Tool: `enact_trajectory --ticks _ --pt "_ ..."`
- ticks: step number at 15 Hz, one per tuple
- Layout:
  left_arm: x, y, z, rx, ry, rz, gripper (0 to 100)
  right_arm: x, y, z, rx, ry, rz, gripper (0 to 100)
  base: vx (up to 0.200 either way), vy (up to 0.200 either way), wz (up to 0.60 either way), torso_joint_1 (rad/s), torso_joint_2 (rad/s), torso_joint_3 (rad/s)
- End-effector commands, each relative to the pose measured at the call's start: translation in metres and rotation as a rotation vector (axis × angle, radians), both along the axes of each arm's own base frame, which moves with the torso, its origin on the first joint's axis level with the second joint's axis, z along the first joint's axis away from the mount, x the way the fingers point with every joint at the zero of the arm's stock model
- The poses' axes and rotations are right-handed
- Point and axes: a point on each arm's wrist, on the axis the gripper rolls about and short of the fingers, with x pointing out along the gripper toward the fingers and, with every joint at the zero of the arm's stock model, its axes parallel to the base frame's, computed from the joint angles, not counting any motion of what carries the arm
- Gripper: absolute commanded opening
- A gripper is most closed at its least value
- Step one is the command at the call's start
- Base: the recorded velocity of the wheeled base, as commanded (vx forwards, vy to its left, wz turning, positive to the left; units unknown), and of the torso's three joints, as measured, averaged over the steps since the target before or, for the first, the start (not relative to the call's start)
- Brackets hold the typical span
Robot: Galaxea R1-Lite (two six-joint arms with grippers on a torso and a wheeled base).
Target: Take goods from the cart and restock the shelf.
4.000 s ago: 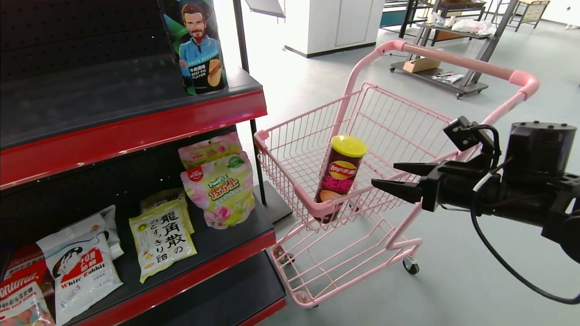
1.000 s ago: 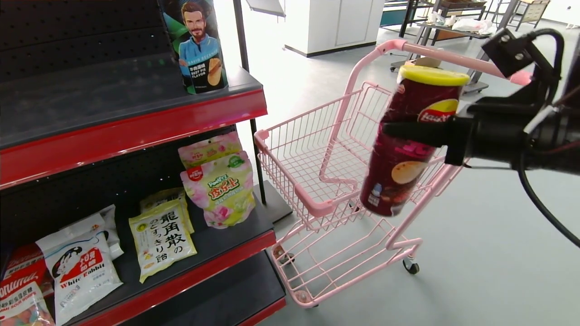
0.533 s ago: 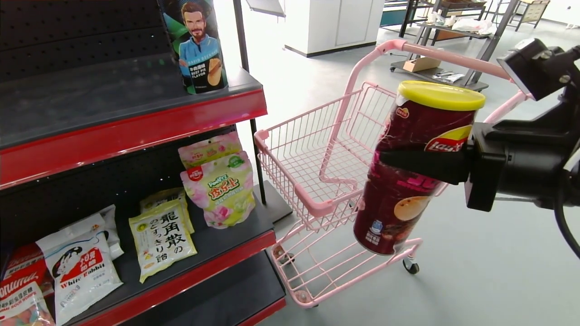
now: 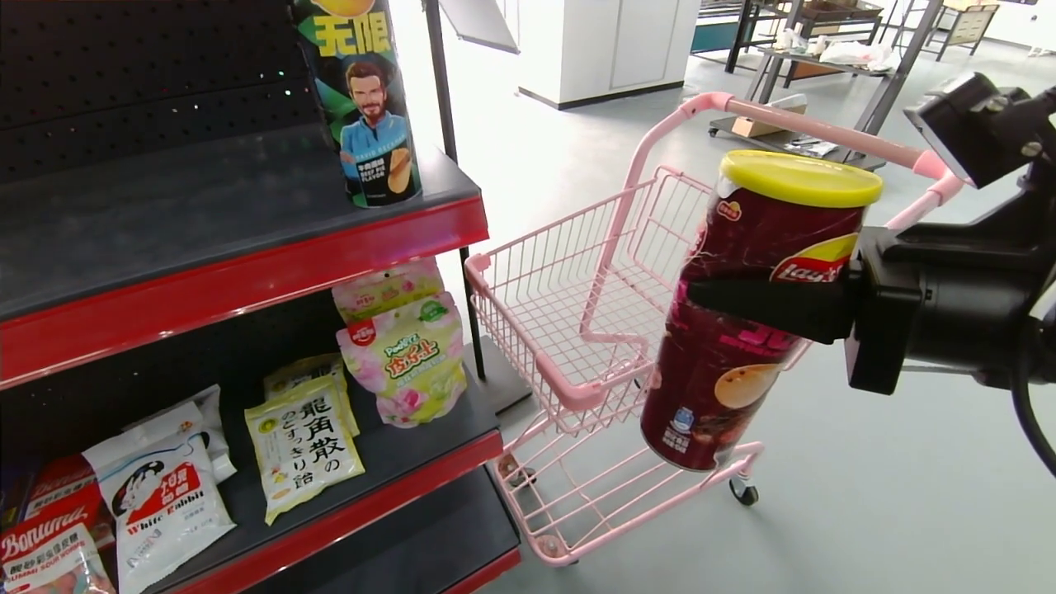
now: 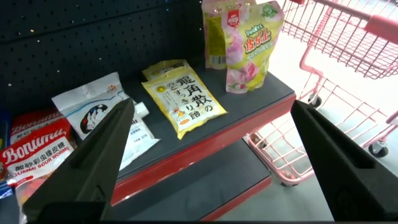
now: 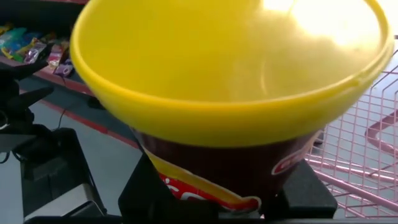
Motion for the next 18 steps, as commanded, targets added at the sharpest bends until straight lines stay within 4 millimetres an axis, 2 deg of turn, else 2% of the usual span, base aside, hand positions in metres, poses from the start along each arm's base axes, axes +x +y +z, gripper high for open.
enact_trajectory --ticks 1,9,18 --pt "0.000 0.000 0.000 0.000 0.001 0.001 100 0.000 0.002 -0.001 -0.001 0.002 0.007 0 0.000 0.000 0.00 0.105 -0.46 -0.369" --pt "0.000 0.000 0.000 0.000 0.001 0.001 100 0.001 0.003 -0.004 -0.016 0.000 0.009 0 0.000 0.000 0.00 0.143 -0.51 -0.369" --pt "0.000 0.000 0.000 0.000 0.001 0.001 100 0.000 0.001 -0.021 -0.091 -0.007 -0.011 0 0.000 0.000 0.00 0.205 -0.55 -0.351"
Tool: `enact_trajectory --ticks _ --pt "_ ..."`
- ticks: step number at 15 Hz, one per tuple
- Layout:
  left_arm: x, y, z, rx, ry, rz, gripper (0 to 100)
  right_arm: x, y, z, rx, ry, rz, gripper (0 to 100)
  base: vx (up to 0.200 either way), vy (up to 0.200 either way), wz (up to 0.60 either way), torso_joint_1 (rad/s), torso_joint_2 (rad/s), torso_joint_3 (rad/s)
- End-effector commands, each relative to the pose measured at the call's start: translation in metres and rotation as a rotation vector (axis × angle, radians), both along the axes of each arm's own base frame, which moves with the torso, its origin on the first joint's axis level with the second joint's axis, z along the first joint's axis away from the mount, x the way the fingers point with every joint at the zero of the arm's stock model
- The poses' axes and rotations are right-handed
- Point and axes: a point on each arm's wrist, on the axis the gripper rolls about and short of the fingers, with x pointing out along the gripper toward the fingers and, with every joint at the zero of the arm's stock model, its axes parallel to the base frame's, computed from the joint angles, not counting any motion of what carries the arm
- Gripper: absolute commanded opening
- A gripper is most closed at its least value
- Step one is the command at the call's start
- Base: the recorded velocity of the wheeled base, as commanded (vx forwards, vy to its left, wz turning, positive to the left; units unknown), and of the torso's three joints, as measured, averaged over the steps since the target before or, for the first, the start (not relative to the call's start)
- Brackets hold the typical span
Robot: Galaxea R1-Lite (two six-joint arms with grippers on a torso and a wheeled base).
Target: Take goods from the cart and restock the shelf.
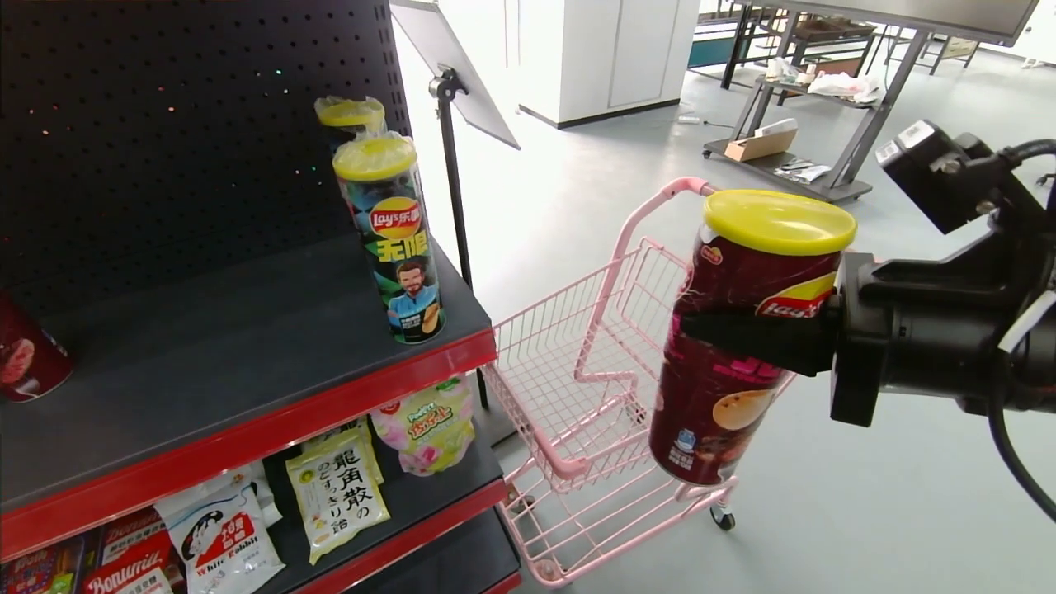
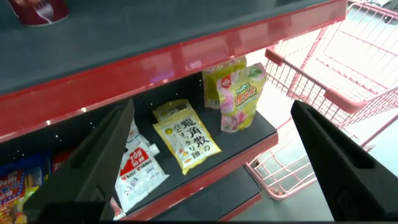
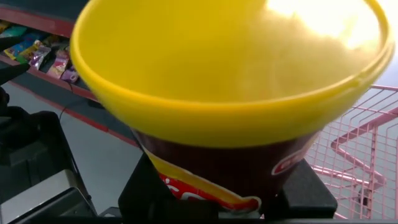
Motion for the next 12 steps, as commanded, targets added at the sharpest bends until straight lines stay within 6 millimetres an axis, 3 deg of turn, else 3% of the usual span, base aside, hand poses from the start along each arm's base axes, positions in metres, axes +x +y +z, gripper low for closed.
enact_trajectory --ticks 1,4,12 --pt "0.0001 0.0000 -0.0002 0.000 0.002 0.000 100 -0.0005 -0.0002 -0.0052 -0.011 0.012 0.001 0 0.000 0.000 0.00 0.071 -0.23 -0.115" --pt "0.0001 0.0000 -0.0002 0.000 0.002 0.000 100 -0.0007 -0.0004 -0.0039 -0.009 0.008 -0.001 0 0.000 0.000 0.00 0.011 -0.02 -0.015" --pt "0.0001 0.0000 -0.0002 -0.002 0.003 0.000 100 -0.0021 -0.0018 -0.0031 -0.011 0.001 -0.018 0 -0.200 0.000 0.00 0.005 0.00 -0.001"
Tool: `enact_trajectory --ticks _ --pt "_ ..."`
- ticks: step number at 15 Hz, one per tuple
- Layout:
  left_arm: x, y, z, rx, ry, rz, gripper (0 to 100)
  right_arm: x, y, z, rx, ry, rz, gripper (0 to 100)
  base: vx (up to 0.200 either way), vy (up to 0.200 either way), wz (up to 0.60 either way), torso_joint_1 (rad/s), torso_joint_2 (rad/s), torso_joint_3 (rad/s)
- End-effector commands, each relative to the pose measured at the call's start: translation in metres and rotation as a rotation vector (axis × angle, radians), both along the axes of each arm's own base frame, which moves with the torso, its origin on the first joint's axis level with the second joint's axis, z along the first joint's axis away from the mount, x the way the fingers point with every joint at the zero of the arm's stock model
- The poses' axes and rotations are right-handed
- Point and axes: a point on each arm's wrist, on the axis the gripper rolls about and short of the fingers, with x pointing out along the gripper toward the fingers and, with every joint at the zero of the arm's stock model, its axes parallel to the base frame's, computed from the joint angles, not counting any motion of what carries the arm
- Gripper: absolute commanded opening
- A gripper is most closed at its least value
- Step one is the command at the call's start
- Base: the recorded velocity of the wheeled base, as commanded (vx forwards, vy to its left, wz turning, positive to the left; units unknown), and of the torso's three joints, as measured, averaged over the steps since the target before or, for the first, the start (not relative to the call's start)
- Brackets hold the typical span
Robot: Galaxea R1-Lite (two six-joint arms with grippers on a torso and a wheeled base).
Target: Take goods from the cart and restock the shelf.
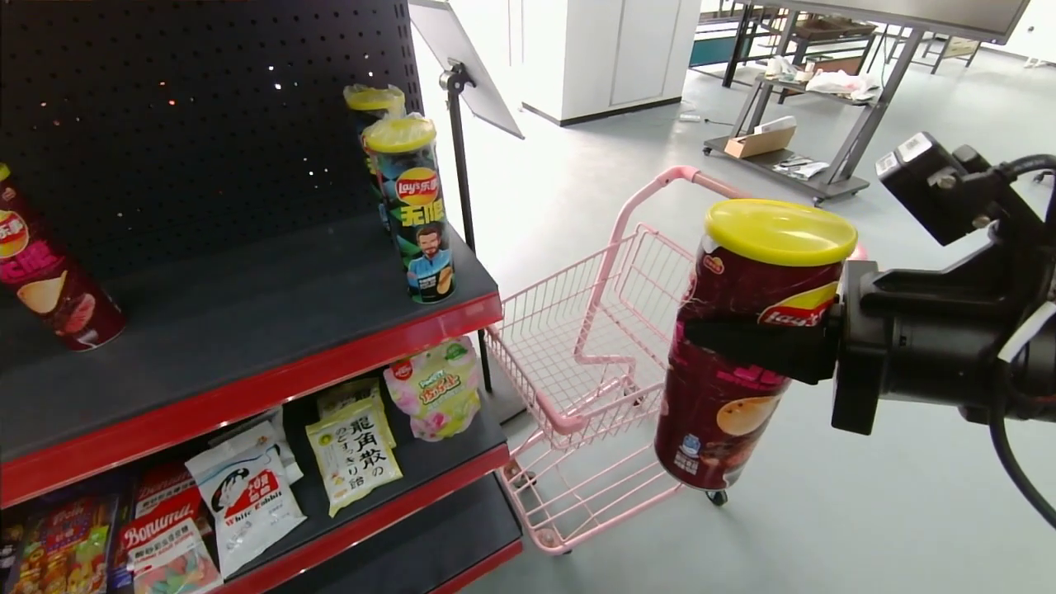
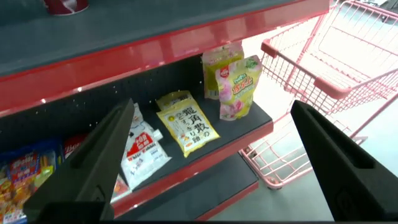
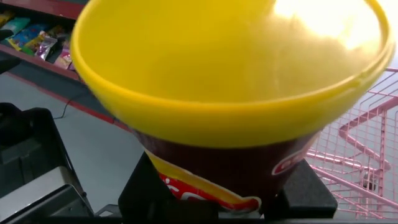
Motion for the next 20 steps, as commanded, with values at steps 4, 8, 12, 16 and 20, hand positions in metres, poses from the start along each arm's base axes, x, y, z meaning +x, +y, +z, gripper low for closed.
enact_trajectory --ticks 4,8,12,16,20 --pt "0.000 0.000 0.000 0.000 0.001 0.000 100 0.001 0.001 -0.001 -0.009 0.000 -0.024 0 0.000 0.000 0.45 -0.002 0.00 0.003" --pt "0.000 0.000 0.000 0.000 0.001 0.000 100 0.001 0.001 -0.002 -0.010 0.002 -0.028 0 0.000 0.000 0.60 0.006 0.00 0.002" --pt "0.000 0.000 0.000 0.000 0.001 0.000 100 0.000 0.000 -0.007 -0.019 0.016 -0.026 0 0.000 0.000 0.60 0.002 0.00 0.001" --pt "0.000 0.000 0.000 0.000 0.001 0.000 100 0.000 -0.001 -0.009 -0.026 0.017 -0.032 0 0.000 0.000 0.15 -0.001 0.00 0.001" --pt "0.000 0.000 0.000 0.001 0.001 0.000 100 0.003 0.000 -0.009 -0.009 -0.029 -0.066 0 0.000 0.000 0.00 0.000 0.00 0.000"
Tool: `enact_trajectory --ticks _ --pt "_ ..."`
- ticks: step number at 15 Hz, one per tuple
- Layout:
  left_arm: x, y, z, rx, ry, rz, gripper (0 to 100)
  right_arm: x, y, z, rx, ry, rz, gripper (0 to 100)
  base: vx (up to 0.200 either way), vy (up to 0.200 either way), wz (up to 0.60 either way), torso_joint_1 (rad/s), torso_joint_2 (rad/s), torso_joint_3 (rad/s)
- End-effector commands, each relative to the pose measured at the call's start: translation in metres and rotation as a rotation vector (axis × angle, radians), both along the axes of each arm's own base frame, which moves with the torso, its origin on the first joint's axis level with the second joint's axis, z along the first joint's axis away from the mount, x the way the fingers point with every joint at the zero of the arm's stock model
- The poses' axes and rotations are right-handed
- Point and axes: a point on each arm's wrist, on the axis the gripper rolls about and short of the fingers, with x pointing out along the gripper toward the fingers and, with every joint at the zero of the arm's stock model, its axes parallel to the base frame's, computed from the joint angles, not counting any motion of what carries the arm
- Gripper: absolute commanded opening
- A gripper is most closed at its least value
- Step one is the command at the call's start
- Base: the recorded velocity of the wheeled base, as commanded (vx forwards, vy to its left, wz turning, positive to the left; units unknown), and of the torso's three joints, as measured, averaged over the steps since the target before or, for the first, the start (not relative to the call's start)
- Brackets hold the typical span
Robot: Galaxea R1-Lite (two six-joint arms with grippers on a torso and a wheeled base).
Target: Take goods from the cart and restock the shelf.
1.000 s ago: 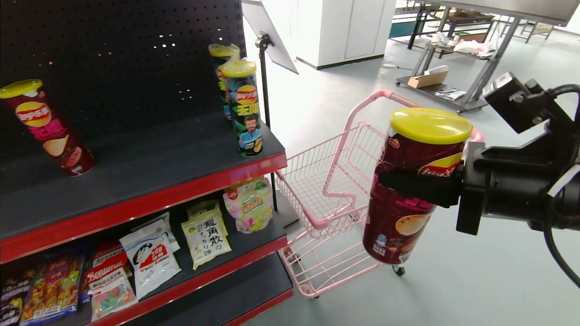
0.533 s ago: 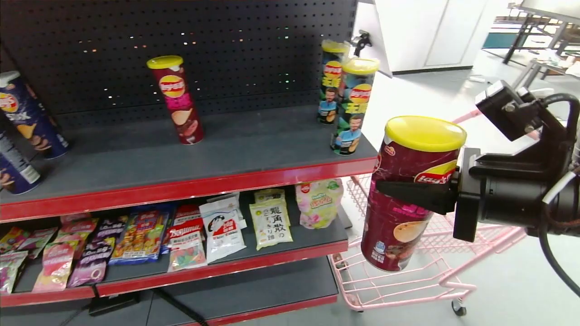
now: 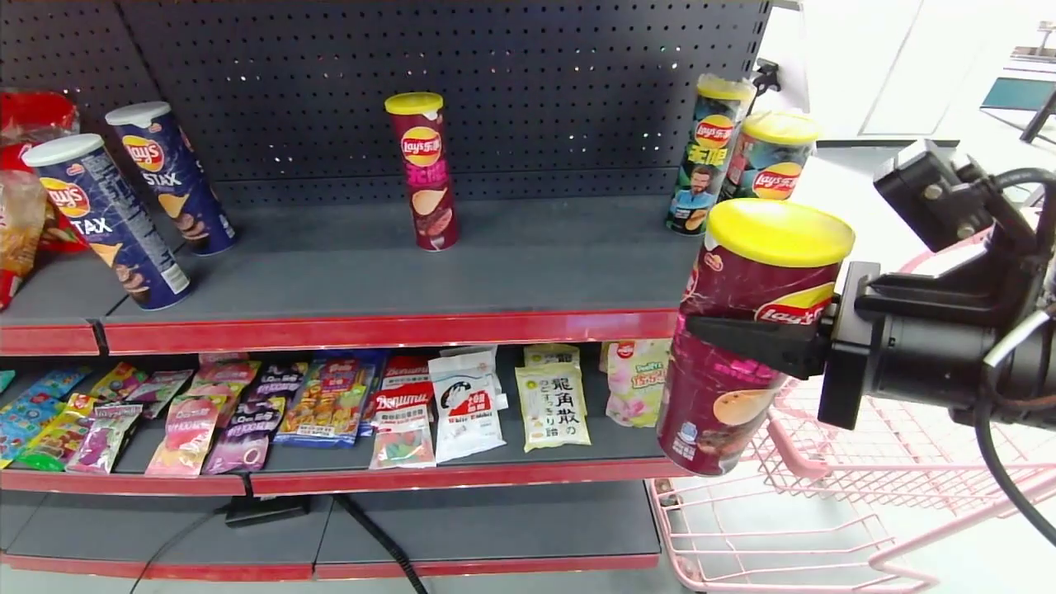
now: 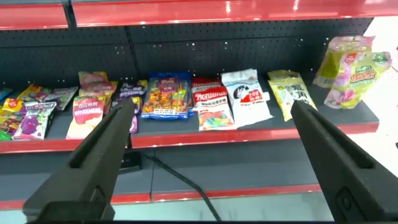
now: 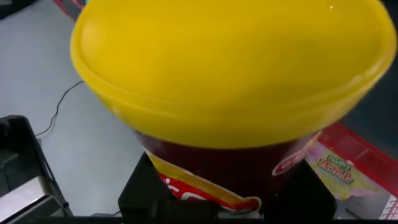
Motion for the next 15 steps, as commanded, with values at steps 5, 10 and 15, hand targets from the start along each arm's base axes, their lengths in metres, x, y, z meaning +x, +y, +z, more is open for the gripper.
enact_trajectory --ticks 5,10,15 --pt "0.000 0.000 0.000 0.000 0.001 -0.001 100 0.001 -0.001 0.009 0.031 -0.040 -0.007 0 0.000 0.000 0.00 0.000 0.00 0.000" --pt "0.000 0.000 0.000 0.000 0.001 0.001 100 -0.001 -0.004 0.013 0.039 -0.055 -0.013 0 0.000 0.200 0.00 0.001 0.00 0.003" --pt "0.000 0.000 0.000 0.000 0.001 0.001 100 -0.005 -0.011 0.016 0.050 -0.070 -0.030 0 0.000 0.200 0.00 0.002 0.00 0.002"
